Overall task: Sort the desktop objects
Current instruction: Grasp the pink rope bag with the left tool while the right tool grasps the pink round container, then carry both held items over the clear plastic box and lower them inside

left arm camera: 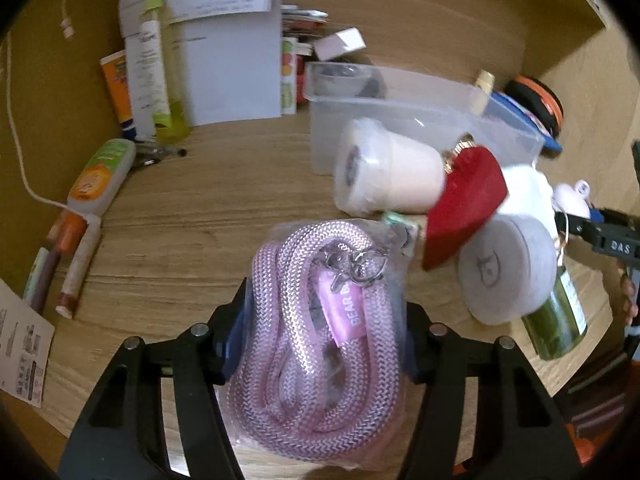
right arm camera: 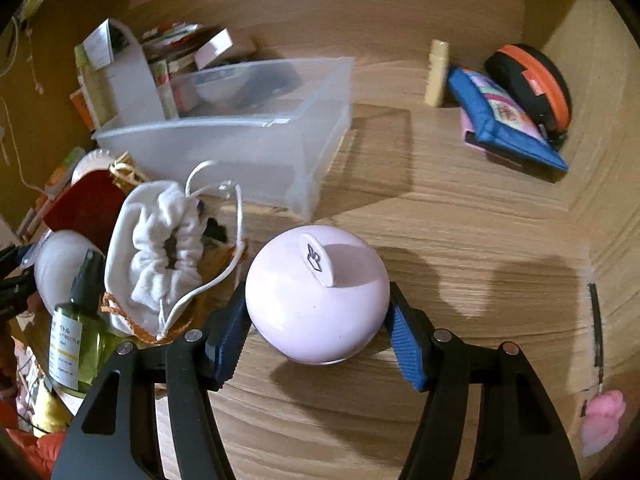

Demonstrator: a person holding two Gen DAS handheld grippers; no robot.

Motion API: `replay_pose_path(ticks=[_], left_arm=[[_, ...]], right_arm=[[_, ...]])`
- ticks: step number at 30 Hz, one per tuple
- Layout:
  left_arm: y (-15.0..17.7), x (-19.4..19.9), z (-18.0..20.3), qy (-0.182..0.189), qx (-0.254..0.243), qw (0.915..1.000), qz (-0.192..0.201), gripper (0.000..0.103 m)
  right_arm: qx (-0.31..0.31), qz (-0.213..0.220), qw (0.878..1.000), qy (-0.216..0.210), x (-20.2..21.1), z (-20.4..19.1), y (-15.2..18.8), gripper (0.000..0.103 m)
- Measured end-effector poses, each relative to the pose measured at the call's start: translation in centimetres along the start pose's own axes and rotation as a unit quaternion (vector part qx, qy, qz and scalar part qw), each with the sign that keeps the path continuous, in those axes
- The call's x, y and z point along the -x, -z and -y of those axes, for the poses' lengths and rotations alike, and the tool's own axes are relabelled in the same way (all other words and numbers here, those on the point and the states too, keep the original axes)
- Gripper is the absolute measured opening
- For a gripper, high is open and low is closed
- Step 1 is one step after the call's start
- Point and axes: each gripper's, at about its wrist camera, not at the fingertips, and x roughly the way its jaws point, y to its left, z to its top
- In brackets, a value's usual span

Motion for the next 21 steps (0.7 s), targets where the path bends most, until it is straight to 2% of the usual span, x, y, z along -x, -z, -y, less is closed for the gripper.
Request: replay_pose_path(ticks=[9, 21], left_arm=[[-2.1, 1.7, -1.5, -0.009, 0.021, 0.9989, 0.04, 0.06], [-6.6, 3.5, -0.6, 0.016, 0.022, 0.9956, 0.09, 0.06]], right_arm=[[-0.019, 0.039, 0.999, 0.004, 2.3, 1.6, -1.0, 0.06], [-0.008, 0.085, 0.996, 0.004, 4.6, 1.2, -4.1, 0.06]])
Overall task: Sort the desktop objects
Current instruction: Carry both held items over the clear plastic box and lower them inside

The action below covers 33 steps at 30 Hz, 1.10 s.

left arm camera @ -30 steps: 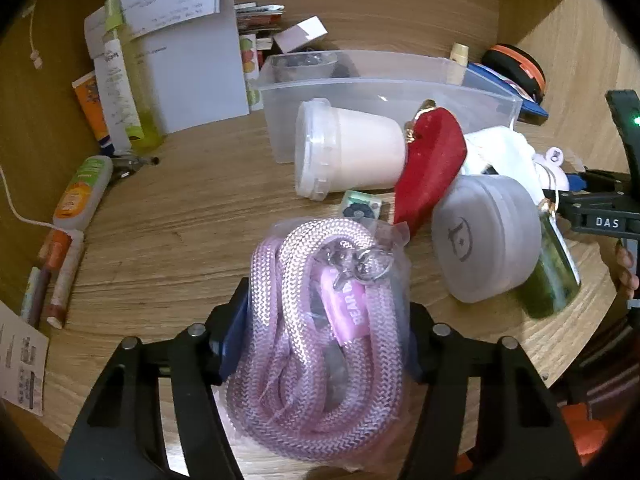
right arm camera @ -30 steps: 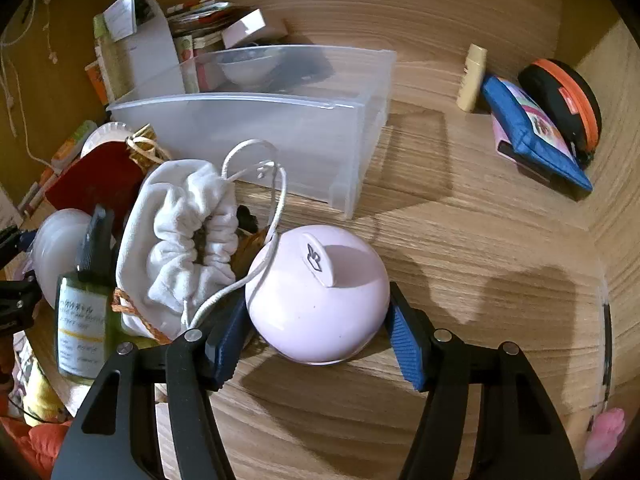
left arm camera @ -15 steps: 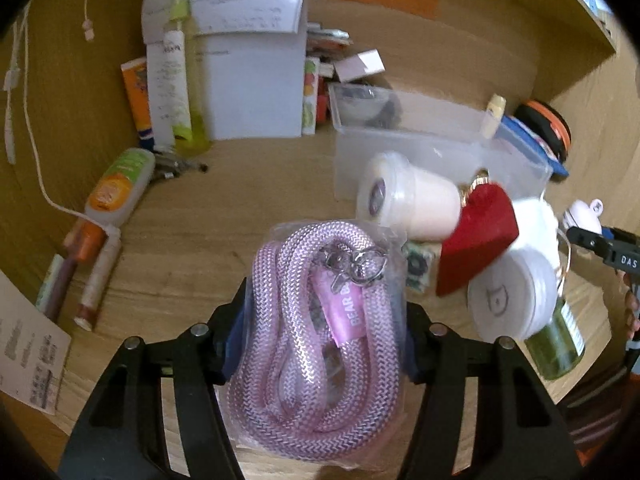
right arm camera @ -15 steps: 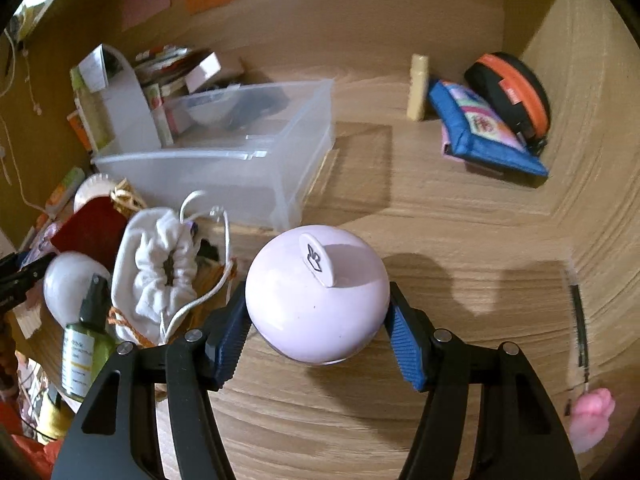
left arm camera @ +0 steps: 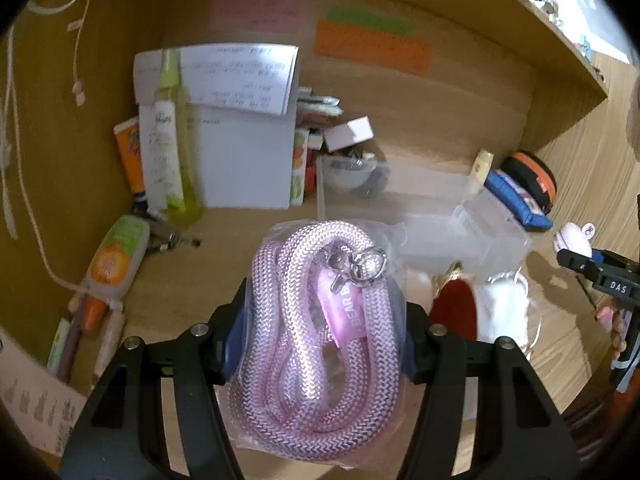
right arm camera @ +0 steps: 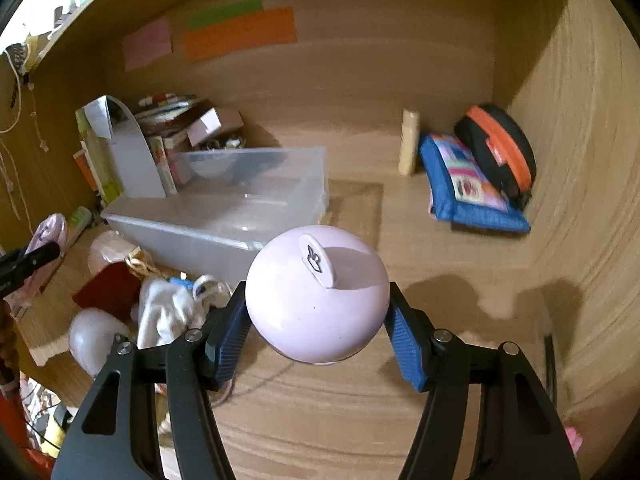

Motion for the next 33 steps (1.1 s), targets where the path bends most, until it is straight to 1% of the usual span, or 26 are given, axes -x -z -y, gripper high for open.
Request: replay_pose_path(ticks=[4, 13, 18, 29, 33], left_arm=[[-1.6, -0.1, 0.6, 0.003, -0.008, 0.9999, 0.012, 0.06], [-5.1, -1.3, 1.8, 0.037, -0.011, 0.9989, 0.026, 0.06], [-6.8, -2.3, 2.6, 0.045, -0.019, 0.9984, 0.026, 0.06], [-9.3, -5.6, 3.9, 0.058, -0.033, 0.9978, 0.005, 0.06], [-9.6, -7.0, 4.3, 0.051, -0.043, 0.9977, -0.007, 0.06]], right_arm=[[0.012, 0.013, 1.0, -0.008, 0.1, -0.8, -1.3, 0.06], [0.029, 0.042, 0.998, -0.041, -0.2, -3.1, -3.8, 0.06], [0.043, 0.05, 0.996, -0.053, -0.9, -4.2, -5.3, 0.06], [0.055, 0.029, 0.996, -0.069, -4.6, -5.8, -7.4, 0.06], [0.06, 0.013, 0.996, -0.069, -6.1, -6.1, -7.8, 0.06]])
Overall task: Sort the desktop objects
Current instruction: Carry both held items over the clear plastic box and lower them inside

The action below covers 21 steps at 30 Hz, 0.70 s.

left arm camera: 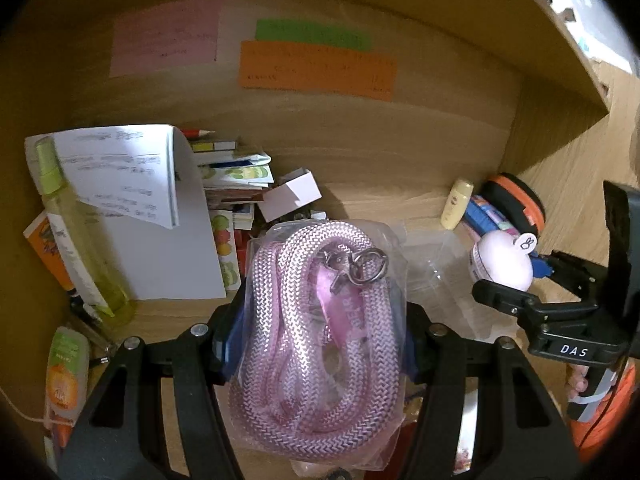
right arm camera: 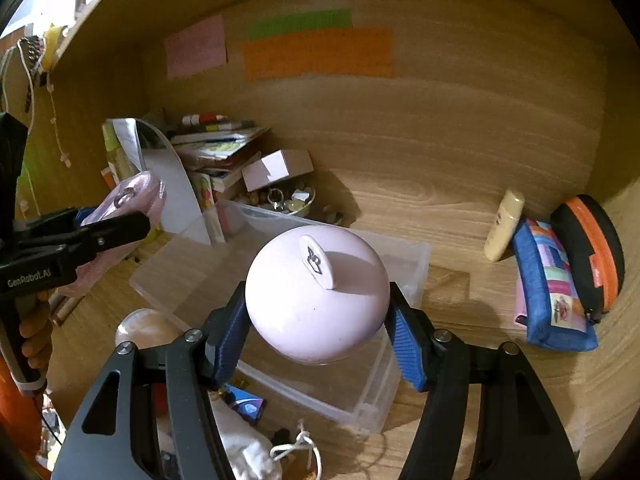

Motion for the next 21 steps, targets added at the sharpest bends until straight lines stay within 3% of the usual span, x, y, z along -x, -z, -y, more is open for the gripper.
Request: replay_pose_path(ticks=[21], left_arm=[[0.1, -7.5, 0.6, -0.008, -0.042, 0.9956, -0.083, 0.06]], right_arm=[[0.023, -0.084, 0.996, 0.004, -6.2, 0.5, -1.0, 0.06]])
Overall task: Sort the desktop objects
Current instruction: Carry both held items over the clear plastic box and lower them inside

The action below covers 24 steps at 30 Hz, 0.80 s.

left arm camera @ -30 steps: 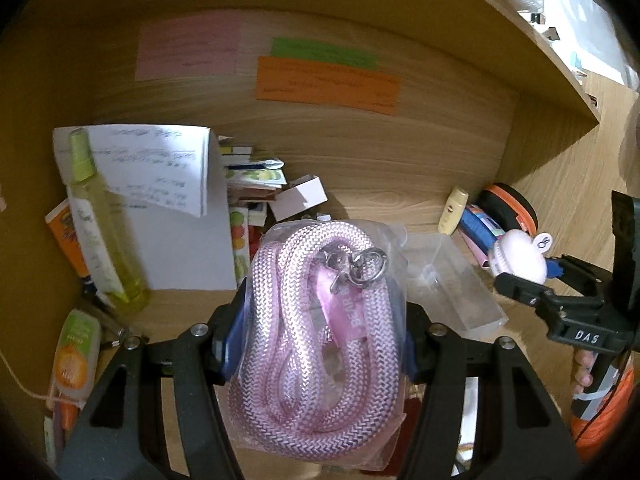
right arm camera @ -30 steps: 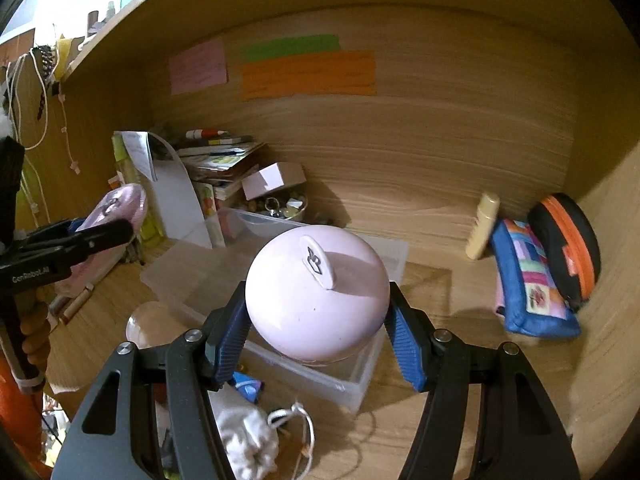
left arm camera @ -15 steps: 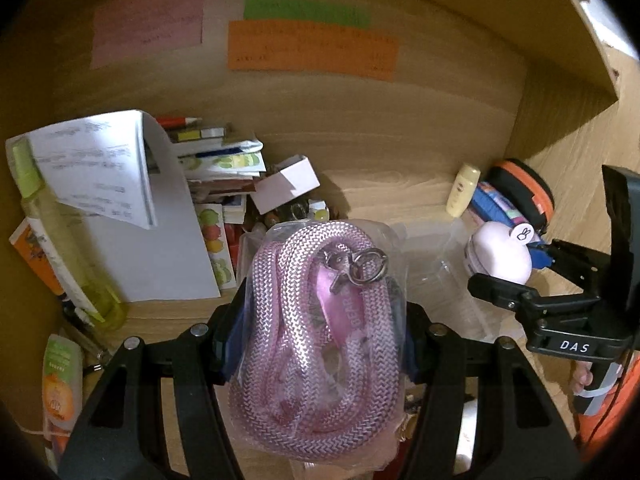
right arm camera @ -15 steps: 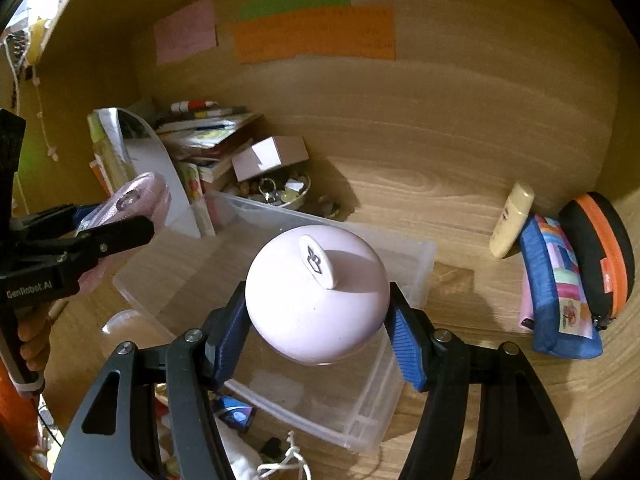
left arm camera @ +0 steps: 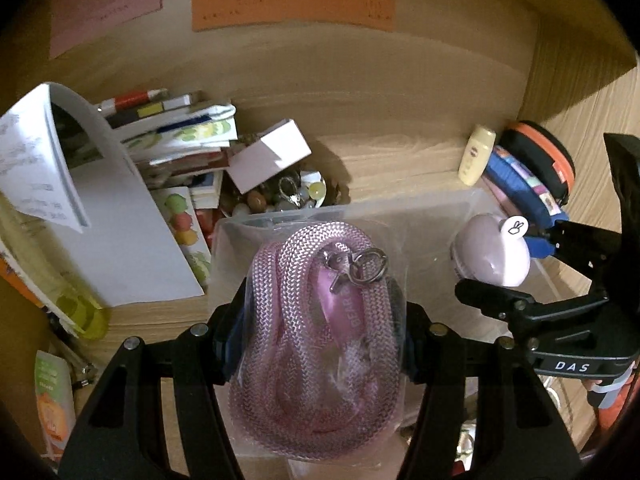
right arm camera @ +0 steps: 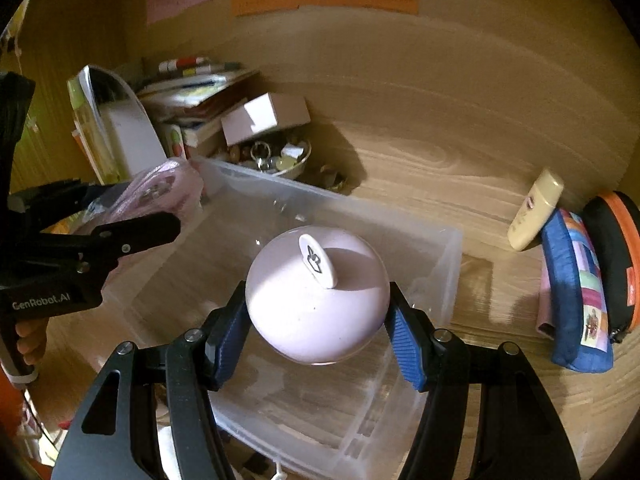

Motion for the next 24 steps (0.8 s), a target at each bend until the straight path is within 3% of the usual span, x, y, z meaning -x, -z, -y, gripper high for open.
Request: replay_pose_path(ticks=[14, 24], left_arm=[[-0.1, -3.9, 1.1, -0.008, -0.042, 0.9978, -0.051, 0.06], [0.0, -4.8, 0.9, -0.005, -0.048, 0.9962, -0.072, 0.06]], right_arm=[[0.025, -0.058, 0.998, 0.012, -3.1, -0.6, -0.1, 0.06], [0.04, -0.064, 0.997, 0.023, -3.7, -1.2, -0.1, 0.06]])
